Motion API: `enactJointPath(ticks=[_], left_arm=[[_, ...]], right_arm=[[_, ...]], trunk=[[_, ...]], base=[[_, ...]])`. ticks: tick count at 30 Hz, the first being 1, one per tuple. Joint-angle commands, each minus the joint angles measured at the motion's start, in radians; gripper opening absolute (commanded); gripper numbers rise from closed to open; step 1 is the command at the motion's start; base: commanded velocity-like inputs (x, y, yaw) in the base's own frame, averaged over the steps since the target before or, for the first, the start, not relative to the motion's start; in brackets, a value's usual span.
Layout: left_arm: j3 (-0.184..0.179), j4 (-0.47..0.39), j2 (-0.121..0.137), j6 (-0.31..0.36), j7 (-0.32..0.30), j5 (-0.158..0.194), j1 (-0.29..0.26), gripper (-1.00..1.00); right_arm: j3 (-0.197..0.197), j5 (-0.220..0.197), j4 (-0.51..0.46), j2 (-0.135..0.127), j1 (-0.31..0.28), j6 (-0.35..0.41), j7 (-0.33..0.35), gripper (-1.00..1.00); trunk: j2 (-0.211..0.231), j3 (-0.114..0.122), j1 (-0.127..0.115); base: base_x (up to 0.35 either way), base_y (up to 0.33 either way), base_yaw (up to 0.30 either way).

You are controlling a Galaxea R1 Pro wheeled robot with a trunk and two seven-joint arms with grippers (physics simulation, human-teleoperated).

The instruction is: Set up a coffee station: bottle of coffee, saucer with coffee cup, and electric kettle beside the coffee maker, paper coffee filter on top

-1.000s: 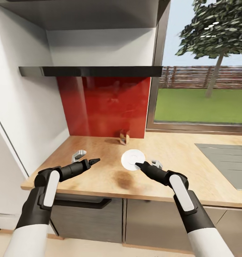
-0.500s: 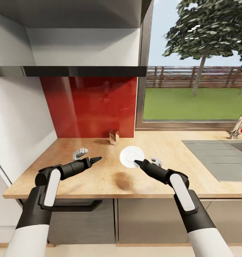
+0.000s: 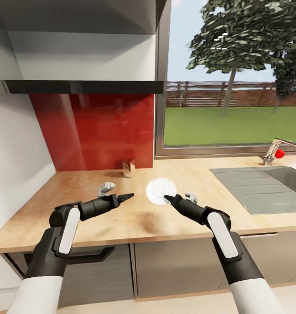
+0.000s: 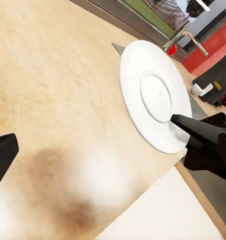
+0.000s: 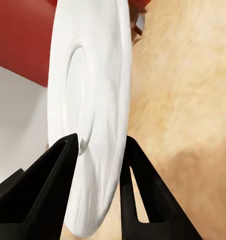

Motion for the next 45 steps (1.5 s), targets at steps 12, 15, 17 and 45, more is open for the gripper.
enactJointPath(ticks=[12, 15, 17, 45], left_arm=[[0.001, 0.030, 0.002, 0.004, -0.008, -0.006, -0.001, 1.00], [-0.002, 0.087, 0.002, -0.002, -0.008, -0.008, -0.001, 1.00], [-0.010, 0.154, 0.005, -0.043, -0.010, -0.008, -0.001, 1.00], [-0.714, 0.488, -0.060, -0.187, -0.077, -0.003, 0.021, 1.00]], right_arm=[[-0.030, 0.004, 0.000, -0.002, -0.001, 0.003, -0.001, -1.00], [-0.036, 0.005, 0.000, -0.003, -0.001, 0.002, -0.001, -1.00], [-0.075, 0.004, 0.000, -0.004, -0.001, 0.001, -0.001, -1.00], [-0.307, -0.001, -0.039, -0.121, -0.002, 0.010, 0.058, -1.00]], trunk=[[-0.001, -0.001, 0.000], [-0.001, -0.001, 0.000], [-0.001, -0.001, 0.000], [-0.001, -0.001, 0.000]], base=[[0.000, 0.000, -0.259], [0.000, 0.000, -0.251], [0.000, 0.000, -0.156], [0.000, 0.000, -0.008]])
